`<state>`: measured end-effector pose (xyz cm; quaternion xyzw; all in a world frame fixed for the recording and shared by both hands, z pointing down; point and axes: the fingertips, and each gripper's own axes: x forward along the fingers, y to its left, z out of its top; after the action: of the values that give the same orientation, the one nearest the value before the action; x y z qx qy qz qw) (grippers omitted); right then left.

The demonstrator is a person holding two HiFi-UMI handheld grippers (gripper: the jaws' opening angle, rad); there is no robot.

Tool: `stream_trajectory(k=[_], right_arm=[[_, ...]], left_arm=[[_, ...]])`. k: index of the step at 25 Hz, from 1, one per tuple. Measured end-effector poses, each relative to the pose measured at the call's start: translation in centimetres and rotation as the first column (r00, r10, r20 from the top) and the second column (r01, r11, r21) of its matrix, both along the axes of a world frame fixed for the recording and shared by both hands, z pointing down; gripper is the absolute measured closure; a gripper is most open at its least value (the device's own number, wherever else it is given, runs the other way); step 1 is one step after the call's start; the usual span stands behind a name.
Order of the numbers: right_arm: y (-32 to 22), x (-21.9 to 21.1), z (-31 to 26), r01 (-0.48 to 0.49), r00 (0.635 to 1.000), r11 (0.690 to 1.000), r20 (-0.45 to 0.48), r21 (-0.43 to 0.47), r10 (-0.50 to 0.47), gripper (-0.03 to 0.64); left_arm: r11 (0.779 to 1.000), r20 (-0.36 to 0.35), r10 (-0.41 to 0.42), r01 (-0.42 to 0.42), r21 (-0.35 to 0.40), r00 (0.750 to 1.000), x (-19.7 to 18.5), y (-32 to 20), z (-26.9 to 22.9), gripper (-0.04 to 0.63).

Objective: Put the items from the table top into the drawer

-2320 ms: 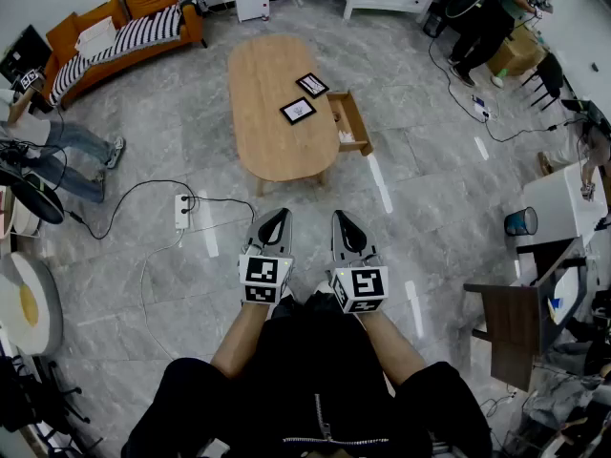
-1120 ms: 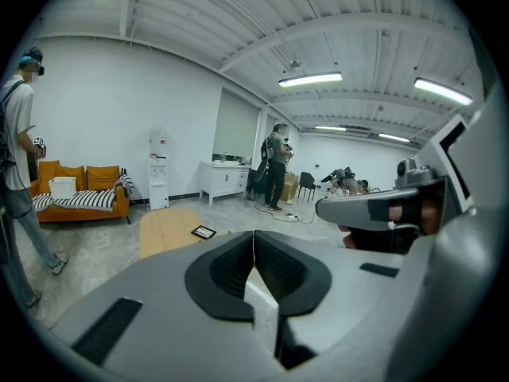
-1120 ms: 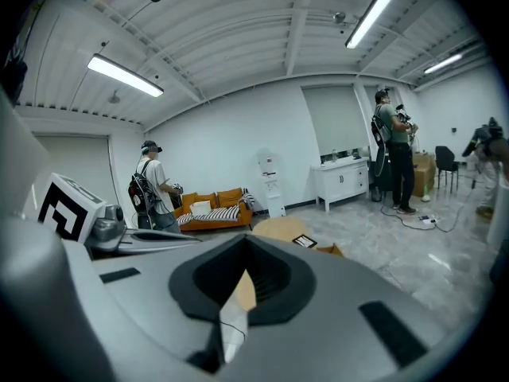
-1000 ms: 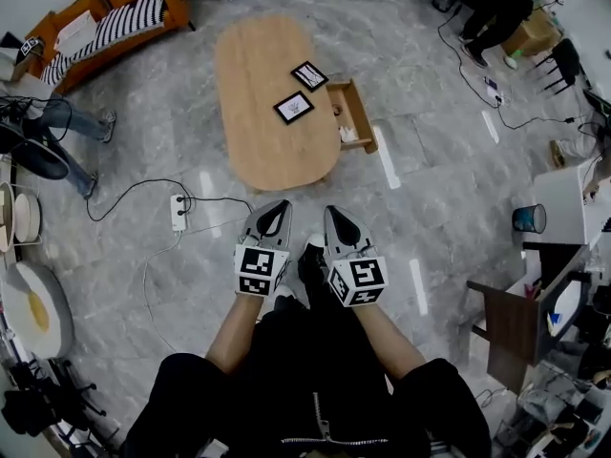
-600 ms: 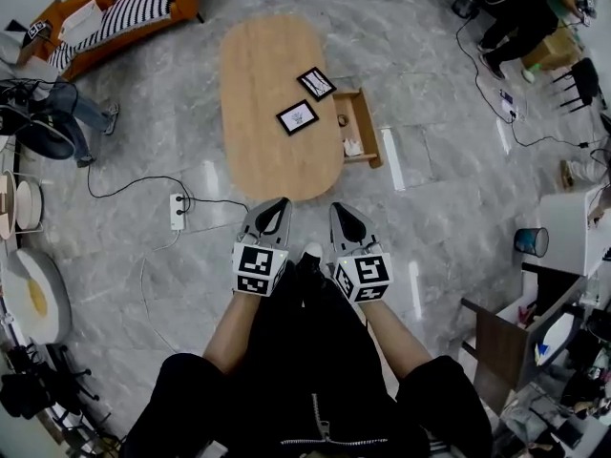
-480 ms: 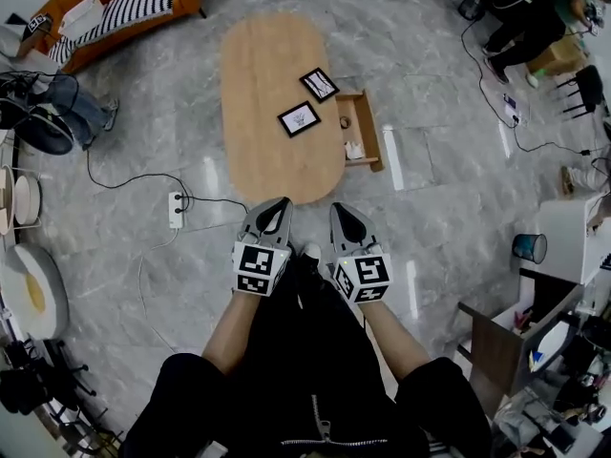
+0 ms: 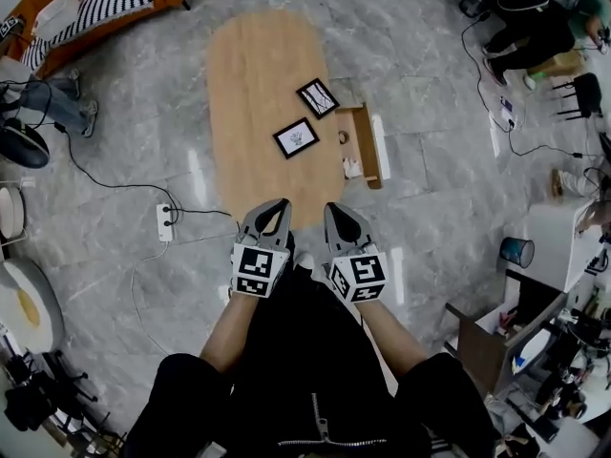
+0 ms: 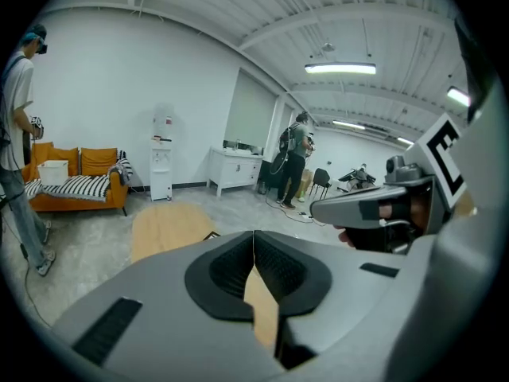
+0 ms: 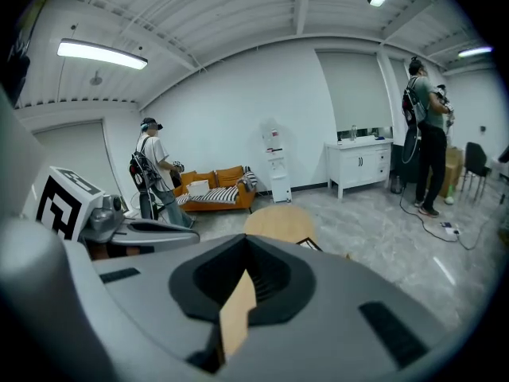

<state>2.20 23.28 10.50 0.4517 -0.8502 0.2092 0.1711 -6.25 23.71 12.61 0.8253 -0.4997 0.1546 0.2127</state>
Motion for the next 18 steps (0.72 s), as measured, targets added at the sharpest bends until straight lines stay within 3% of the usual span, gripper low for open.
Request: stream_trajectory(k=[10,14,18], right_arm=[[-9.3,-4.1,1.3,-0.016,1.000,0.999,-0.015,-0.048,0.015,0.609],[-11.1,-4.6,2.6,0.022,1.000,0.999,0.021,-0.044,-0.021,0.609],[-13.1,-3.5,6.9,0.007,1.000,0.995,-0.011,-0.098,-0.008,0.609]], left_arm=[[0.998,-0.043,-0.011,0.008,-0.063,0.999,-4.3,-8.6,3.7,0.581],[0.997,-0.042,-0.017,0.014,-0.072,0.999,-4.5,-11.2,6.3,0.581],[0.995,-0.034,-0.022,0.019,-0.101,0.999,-4.0,-12.5,9.7,0.581]])
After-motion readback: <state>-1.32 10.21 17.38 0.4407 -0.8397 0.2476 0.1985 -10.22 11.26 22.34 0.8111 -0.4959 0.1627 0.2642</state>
